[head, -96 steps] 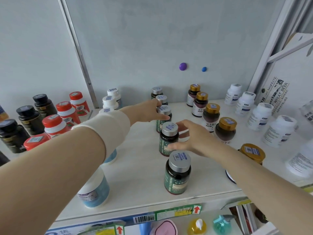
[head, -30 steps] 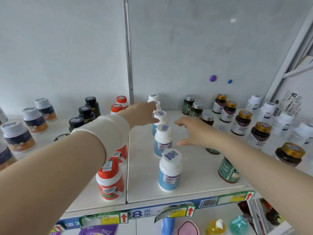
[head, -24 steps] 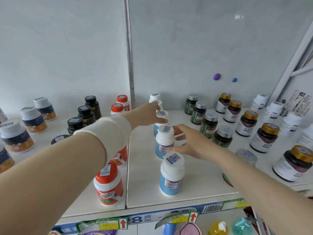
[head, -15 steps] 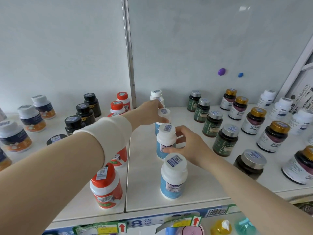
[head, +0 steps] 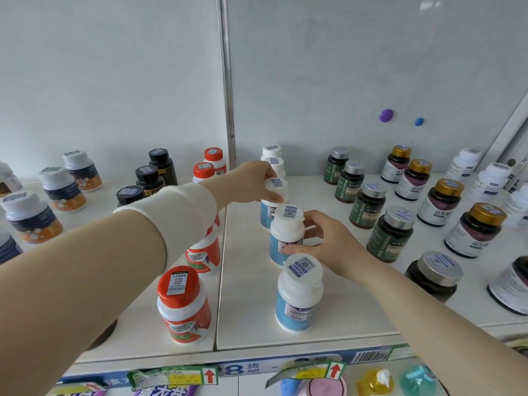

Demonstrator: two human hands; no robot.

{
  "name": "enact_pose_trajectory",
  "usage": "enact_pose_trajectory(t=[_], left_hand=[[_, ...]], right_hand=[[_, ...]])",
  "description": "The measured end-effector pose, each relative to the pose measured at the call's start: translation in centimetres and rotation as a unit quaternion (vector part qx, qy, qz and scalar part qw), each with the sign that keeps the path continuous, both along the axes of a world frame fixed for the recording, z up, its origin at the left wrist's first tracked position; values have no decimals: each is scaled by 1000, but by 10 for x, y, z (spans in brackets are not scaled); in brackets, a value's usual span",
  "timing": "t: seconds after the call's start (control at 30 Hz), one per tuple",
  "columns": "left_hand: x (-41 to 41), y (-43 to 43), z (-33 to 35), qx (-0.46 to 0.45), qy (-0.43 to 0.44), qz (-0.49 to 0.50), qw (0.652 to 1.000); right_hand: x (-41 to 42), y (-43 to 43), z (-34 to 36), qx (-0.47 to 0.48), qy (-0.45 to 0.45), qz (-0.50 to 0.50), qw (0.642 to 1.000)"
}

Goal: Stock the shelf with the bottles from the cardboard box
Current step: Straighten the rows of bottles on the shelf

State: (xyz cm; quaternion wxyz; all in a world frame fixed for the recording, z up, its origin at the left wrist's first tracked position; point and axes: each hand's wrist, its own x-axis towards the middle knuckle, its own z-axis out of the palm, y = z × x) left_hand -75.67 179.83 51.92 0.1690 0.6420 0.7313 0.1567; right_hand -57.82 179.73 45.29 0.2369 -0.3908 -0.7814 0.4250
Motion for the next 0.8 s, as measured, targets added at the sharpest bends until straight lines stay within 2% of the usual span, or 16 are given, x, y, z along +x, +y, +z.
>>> enact_pose_trajectory(t=[0.2,0.4,0.53,0.63,0.8], left_hand=[[0,0,-4,-1,11,9,1000],[-2,-18,16,10,66,0,998],[-20,-39,46,35,101,15,994],[-40,-61,62,42,166,17,985],[-79,-91,66,19,280,23,960]], right_hand=[[-1,1,3,-3,-9,11,1000],[9,-1,38,24,-40,34,998],[9,0,74,92,-86,25,992],[-1,-4,97,158,-113,28,981],[-37,-22,117,285,-227,38,930]])
